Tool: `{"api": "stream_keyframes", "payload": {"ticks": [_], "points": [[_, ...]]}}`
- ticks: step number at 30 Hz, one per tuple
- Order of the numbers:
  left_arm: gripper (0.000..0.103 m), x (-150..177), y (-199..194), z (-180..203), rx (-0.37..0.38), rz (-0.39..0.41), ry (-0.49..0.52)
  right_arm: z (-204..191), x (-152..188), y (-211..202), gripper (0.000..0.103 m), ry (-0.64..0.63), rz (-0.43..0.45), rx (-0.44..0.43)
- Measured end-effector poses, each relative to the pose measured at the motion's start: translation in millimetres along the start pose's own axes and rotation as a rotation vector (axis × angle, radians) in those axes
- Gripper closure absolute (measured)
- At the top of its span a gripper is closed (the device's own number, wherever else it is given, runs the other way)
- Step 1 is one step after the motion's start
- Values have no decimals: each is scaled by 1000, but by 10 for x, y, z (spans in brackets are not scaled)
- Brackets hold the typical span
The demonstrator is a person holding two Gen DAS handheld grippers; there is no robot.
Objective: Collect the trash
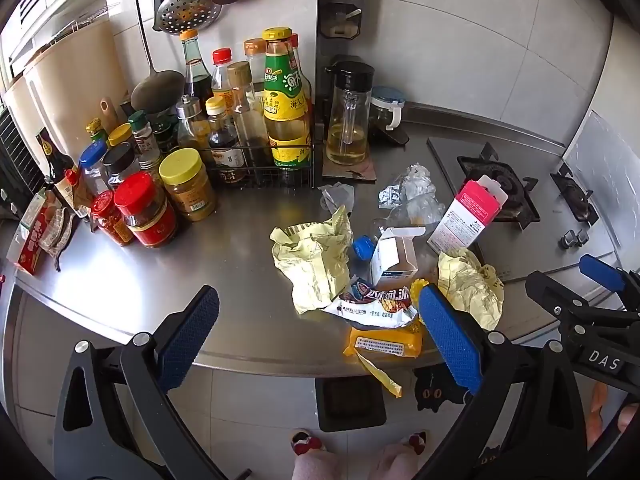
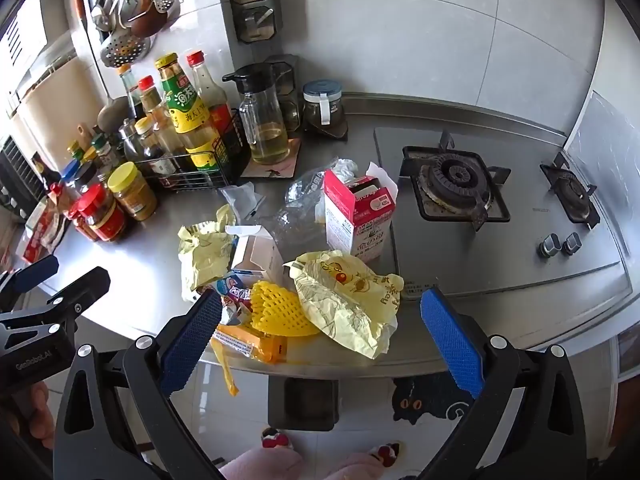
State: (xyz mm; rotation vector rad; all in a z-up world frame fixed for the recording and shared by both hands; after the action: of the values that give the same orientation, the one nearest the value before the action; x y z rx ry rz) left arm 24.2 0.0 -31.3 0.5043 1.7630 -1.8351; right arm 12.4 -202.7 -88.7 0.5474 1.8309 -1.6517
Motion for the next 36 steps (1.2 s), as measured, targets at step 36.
{"api": "stream_keyframes", "payload": {"ticks": [36], "points": [[8,-79,-33,56,0,-5,0,-21,-99,-79,3,-6,9,-9]]}}
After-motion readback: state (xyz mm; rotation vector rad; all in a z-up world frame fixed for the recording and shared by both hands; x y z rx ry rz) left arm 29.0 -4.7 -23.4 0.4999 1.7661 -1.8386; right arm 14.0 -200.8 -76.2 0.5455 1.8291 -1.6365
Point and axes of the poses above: each gripper's, at about its wrist camera, not at the fingertips, and y roughly the way its jaws point, z to its right, x to its underside, the point moved 4 cm from there along y, roughly the way its jaws point, and after that the axes turned 5 degrees about -y, right-handed, at the moved point
